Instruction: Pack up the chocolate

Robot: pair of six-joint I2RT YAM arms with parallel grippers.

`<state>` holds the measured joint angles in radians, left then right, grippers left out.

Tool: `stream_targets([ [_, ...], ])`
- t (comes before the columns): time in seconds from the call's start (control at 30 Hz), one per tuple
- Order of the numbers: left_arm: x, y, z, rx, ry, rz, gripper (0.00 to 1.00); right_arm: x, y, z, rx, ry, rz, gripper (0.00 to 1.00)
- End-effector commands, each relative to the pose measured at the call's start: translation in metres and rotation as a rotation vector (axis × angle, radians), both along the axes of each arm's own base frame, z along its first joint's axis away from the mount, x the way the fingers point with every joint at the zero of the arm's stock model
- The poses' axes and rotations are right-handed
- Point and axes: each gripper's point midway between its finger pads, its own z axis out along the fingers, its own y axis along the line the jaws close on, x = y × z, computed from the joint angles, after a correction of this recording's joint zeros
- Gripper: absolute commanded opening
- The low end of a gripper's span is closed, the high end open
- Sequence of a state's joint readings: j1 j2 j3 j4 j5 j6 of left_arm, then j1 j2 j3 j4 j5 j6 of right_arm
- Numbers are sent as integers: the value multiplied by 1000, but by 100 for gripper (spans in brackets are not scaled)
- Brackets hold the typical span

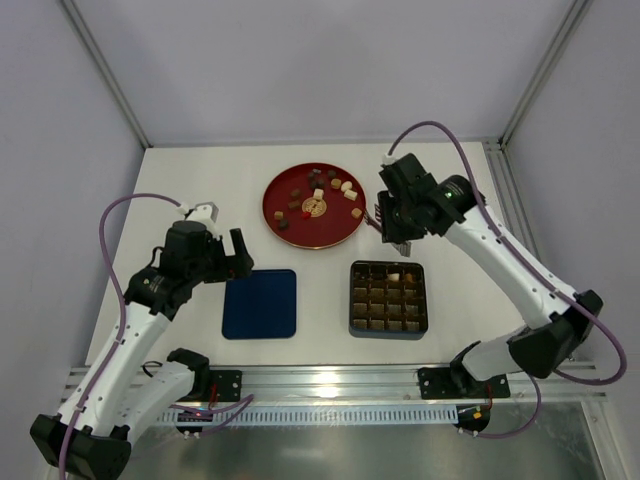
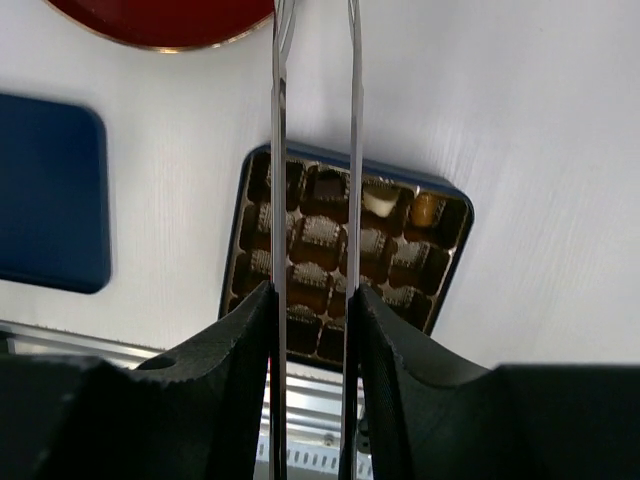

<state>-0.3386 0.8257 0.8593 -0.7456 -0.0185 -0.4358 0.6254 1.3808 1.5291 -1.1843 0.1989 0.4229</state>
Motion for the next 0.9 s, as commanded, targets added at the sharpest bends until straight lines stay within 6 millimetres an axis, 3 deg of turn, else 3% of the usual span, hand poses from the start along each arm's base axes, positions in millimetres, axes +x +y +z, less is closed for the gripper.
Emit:
stream_targets([
  [0.0, 3, -1, 3, 7, -19, -9, 100, 40, 27, 8, 34, -48, 76, 40],
  [0.07, 3, -1, 3, 7, -19, -9, 100, 56, 33, 7, 43, -47, 78, 39],
  [0.13, 3, -1, 3, 7, -19, -9, 100, 72, 41, -6, 26, -24, 88, 40],
  [0.2, 3, -1, 2, 7, -19, -12, 99, 88, 45, -4, 31, -37, 86, 40],
  [0.23, 3, -1, 2, 6, -18, -11, 100, 98, 47, -17, 9, -15, 91, 39],
  [0.27, 3, -1, 2, 6, -17, -11, 100, 107, 50, -11, 12, -35, 89, 40],
  [0.33, 3, -1, 2, 7, -19, -10, 100, 122, 51, -24, -8, -12, 91, 39],
  [0.47, 3, -1, 1, 9, -15, -13, 100, 148, 52, -26, -15, -31, 84, 40],
  [0.67, 3, -2, 1, 8, -11, -17, 100, 175, 48, -37, -25, -31, 89, 40],
  [0.87, 4, -2, 0, 12, -7, -14, 100, 184, 45, -49, -43, -14, 97, 40],
])
